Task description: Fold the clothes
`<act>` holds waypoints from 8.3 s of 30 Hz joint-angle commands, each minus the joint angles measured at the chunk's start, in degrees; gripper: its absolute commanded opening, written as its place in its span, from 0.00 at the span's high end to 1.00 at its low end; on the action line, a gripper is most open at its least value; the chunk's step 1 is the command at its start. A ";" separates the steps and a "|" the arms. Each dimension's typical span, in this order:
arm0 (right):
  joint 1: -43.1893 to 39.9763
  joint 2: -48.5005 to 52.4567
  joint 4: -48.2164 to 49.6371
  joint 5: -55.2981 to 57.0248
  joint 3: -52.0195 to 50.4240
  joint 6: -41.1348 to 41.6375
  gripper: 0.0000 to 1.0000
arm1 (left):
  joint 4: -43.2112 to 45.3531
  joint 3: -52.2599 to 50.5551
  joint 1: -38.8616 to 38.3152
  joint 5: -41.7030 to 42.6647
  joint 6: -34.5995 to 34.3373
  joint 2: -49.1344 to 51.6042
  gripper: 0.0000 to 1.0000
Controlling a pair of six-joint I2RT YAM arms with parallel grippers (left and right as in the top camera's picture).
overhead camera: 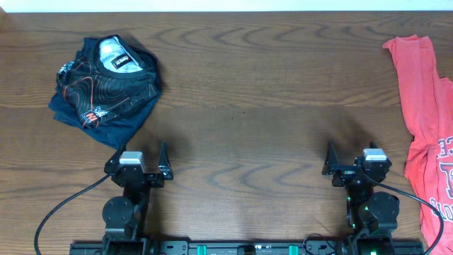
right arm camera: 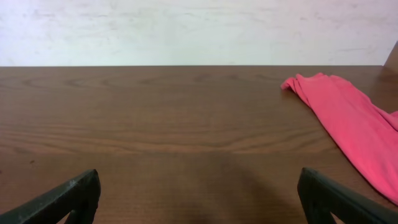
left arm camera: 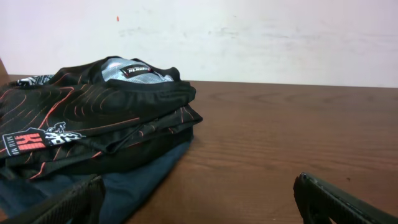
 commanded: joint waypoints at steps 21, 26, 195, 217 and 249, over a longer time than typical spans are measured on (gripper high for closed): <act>-3.48 44.92 -27.56 6.75 33.62 5.35 0.01 | -20.24 24.33 0.17 0.00 -6.36 29.24 0.02; -4.74 58.86 -37.07 6.97 45.05 4.57 0.01 | -28.30 33.22 0.17 0.04 -6.38 40.74 0.02; -9.27 82.42 -30.88 -13.90 34.49 15.04 0.79 | 23.65 38.75 -33.90 3.91 -21.94 98.86 0.94; -9.88 81.40 -31.54 -8.57 38.82 15.04 0.72 | 6.97 50.47 -15.80 19.12 -23.96 96.28 0.02; -15.50 91.49 -14.60 -7.78 44.28 9.20 0.99 | -1.44 50.40 -33.05 12.83 -24.13 97.37 0.02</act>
